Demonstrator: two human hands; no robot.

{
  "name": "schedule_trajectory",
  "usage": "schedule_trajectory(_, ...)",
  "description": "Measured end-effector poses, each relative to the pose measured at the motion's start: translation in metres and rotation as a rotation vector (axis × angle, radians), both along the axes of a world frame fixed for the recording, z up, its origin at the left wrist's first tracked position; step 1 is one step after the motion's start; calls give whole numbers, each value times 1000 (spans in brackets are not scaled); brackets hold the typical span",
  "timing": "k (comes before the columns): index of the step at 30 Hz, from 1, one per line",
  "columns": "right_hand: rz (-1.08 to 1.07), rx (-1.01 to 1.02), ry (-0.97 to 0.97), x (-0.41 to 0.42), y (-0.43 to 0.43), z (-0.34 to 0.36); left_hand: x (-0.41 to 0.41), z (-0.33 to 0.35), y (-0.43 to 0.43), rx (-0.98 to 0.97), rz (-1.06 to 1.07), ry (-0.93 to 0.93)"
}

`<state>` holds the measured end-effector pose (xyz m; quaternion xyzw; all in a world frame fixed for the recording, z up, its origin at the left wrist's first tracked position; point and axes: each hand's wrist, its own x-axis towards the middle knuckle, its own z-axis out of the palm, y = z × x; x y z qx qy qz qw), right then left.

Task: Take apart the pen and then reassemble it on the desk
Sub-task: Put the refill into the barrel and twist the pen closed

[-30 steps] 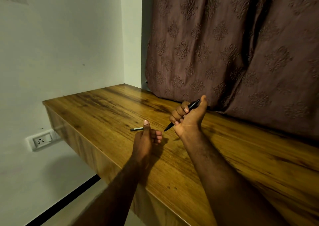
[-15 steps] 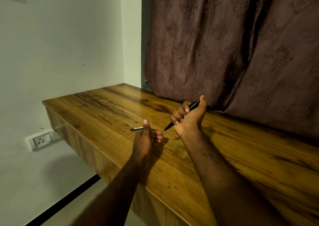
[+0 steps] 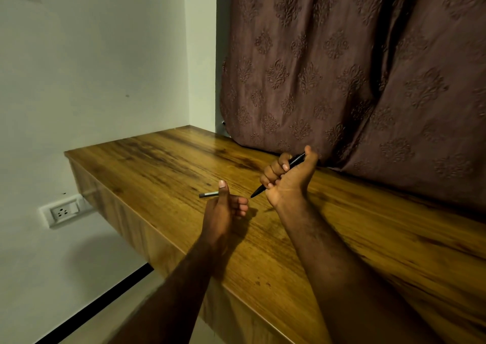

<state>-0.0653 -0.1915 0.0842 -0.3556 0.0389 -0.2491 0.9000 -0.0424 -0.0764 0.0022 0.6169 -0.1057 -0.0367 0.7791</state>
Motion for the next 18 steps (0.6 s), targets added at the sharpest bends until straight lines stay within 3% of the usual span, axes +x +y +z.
schedule_trajectory(18,3,-18,1,1,0,1,0,0,0,5,5,15)
